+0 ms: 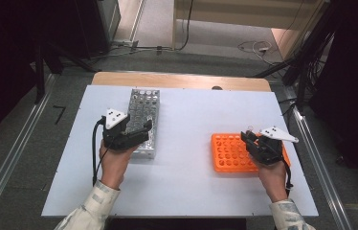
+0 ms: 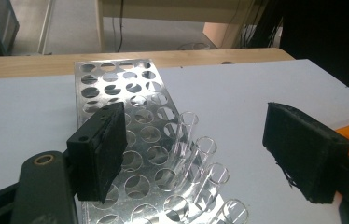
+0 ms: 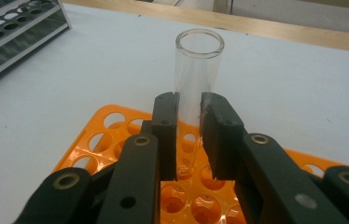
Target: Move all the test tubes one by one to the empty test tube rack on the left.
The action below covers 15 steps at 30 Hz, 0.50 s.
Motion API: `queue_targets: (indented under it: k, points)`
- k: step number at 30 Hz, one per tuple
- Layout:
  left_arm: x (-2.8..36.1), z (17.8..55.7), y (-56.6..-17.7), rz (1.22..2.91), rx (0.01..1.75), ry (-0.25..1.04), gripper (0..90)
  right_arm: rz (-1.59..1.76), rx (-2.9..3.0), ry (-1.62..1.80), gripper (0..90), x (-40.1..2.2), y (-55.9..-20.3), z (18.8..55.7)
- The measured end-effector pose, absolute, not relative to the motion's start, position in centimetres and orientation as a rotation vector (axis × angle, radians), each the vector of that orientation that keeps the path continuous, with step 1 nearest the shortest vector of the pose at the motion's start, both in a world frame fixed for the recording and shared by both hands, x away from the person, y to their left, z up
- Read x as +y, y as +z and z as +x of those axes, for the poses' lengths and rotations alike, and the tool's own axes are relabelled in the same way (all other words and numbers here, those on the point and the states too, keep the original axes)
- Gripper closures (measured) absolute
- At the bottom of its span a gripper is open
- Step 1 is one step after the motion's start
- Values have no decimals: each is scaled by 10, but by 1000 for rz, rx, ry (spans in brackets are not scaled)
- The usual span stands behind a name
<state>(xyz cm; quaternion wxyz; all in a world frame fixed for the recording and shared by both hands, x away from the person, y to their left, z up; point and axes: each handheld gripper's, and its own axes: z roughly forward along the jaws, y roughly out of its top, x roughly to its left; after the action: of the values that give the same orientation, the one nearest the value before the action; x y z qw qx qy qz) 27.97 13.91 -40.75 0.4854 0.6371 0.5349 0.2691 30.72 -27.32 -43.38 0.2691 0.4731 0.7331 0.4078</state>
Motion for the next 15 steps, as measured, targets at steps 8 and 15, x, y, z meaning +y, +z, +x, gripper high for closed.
queue_targets:
  k: [8,15]
  points:
    - [137,278,-405,1550,1285,654,216,1261,1980,1115,734,-271,-428,303]
    - [135,276,-404,1552,1275,648,217,1233,1998,1132,734,-265,-423,297]
